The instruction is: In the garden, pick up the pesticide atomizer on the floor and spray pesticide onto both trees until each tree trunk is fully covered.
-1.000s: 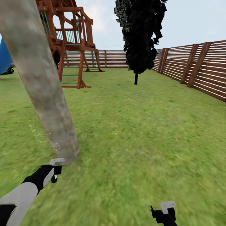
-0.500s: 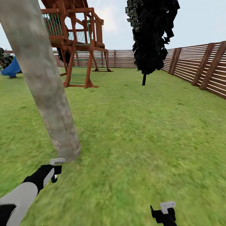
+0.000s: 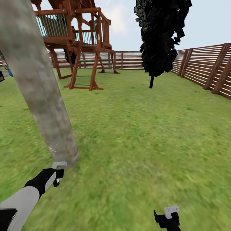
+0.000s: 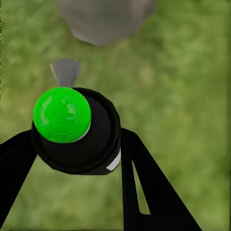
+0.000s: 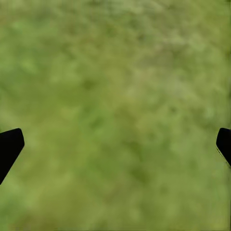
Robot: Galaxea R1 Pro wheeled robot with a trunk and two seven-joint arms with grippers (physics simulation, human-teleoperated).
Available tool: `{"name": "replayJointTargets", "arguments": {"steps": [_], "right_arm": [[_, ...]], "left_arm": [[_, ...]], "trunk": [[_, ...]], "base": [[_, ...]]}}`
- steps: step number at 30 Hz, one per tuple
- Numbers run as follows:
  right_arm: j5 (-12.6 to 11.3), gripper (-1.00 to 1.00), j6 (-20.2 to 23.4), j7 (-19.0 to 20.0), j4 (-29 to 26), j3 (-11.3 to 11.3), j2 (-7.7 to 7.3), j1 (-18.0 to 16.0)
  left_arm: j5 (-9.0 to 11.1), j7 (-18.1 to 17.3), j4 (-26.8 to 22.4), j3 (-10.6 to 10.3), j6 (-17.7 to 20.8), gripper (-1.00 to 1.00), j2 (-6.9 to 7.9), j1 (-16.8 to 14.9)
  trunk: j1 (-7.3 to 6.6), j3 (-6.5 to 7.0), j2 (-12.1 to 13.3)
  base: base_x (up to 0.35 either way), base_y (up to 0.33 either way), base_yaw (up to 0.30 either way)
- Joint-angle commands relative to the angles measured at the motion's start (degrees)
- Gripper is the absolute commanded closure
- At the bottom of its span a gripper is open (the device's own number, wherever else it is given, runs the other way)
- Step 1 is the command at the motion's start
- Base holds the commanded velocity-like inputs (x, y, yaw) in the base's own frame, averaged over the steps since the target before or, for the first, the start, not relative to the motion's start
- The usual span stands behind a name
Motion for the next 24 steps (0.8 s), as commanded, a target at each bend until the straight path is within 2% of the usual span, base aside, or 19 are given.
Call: {"name": "replayJointTargets", "arguments": {"steps": [1, 9, 12, 17, 18, 19, 20, 22, 24], "right_arm": [[0.0, -1.00, 0.0, 0.0, 0.0, 0.0, 0.00, 0.0], [0.0, -1.00, 0.0, 0.0, 0.0, 0.0, 0.00, 0.0], [0.0, -1.00, 0.0, 0.0, 0.0, 0.0, 0.00, 0.0], [0.0, -1.00, 0.0, 0.0, 0.0, 0.0, -0.06, 0.0], [0.0, -1.00, 0.0, 0.0, 0.0, 0.0, -0.08, 0.0], [0.0, -1.00, 0.0, 0.0, 0.0, 0.0, -0.06, 0.0], [0.0, -1.00, 0.0, 0.0, 0.0, 0.0, -0.07, 0.0], [0.0, -1.00, 0.0, 0.0, 0.0, 0.0, -0.06, 0.0], [0.0, -1.00, 0.0, 0.0, 0.0, 0.0, -0.06, 0.0]], "left_arm": [[0.0, 0.0, 0.0, 0.0, 0.0, 1.00, -0.01, 0.0], [0.0, 0.0, -0.2, 0.0, 0.0, 1.00, -0.02, 0.0], [0.0, 0.1, -0.6, 0.0, 0.0, 1.00, -0.10, 0.0], [-0.2, 0.4, -5.7, -0.3, 0.7, 1.00, 0.06, -0.6], [-0.3, 0.2, -5.9, -0.3, 0.8, 1.00, 0.42, -0.8], [-0.2, 0.0, -6.0, -0.2, 0.9, 1.00, 2.43, -1.0], [-0.2, 0.0, -6.0, -0.3, 1.0, 1.00, 3.04, -1.0], [-0.2, 0.0, -6.7, -0.5, 1.8, 1.00, 2.27, -1.1], [-0.5, 0.0, -10.5, -0.6, 4.9, 1.00, -0.06, -1.2]], "trunk": [[0.00, 0.00, 0.0], [0.00, 0.00, 0.0], [0.00, 0.00, 0.0], [0.00, 0.00, 0.0], [0.00, 0.00, 0.0], [0.00, 0.00, 0.0], [0.00, 0.00, 0.0], [0.00, 0.00, 0.0], [0.00, 0.00, 0.0]], "base": [[0.014, -0.270, 0.275], [0.006, -0.273, 0.277], [0.177, -0.190, 0.277], [0.024, -0.019, 0.277], [0.001, -0.001, 0.277], [0.000, 0.000, 0.276], [0.000, 0.000, 0.270], [0.000, 0.000, 0.265], [0.000, 0.000, 0.263]]}}
